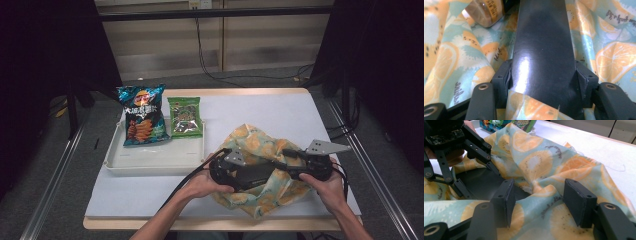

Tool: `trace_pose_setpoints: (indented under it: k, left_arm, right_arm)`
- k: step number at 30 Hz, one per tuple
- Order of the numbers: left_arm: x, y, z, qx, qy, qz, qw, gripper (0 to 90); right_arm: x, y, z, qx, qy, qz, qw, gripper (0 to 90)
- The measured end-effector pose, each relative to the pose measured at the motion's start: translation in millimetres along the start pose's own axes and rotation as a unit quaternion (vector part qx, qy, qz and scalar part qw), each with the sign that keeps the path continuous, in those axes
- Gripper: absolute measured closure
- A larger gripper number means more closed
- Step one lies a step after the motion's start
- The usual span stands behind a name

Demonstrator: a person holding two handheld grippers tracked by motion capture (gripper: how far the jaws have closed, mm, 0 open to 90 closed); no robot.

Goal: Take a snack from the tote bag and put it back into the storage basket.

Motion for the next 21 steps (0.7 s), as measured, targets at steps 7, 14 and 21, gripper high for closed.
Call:
trace_pose_setpoints:
  k: [7, 14, 21]
  left_arm:
    - [0.9, 11.2, -3.8, 0.004, -0.013, -0.002, 0.9999, 42.6]
    - [13.0, 20.8, 0.3, -0.001, -0.001, -0.021, 0.9998, 42.6]
    - [20.9, 20.3, 5.0, -0.002, 0.005, -0.017, 0.9998, 42.6]
  right_arm:
    - [1.4, 1.1, 0.3, -0.001, 0.0, -0.003, 1.0, 40.3]
    - [4.8, 5.2, 1.9, 0.0, 0.001, -0.012, 0.9999, 36.0]
    - [10.5, 14.5, 9.1, 0.011, 0.007, -0.022, 0.9997, 34.5]
Point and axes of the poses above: each handheld gripper's, and its own axes: x roughly backward along the jaws, y roughly out of its top, z roughly to its left, the point moved 9 cm from there along -x, roughly forward along the jaws, and after that the axes turned 12 degrees about y, right-handed, at the moved point
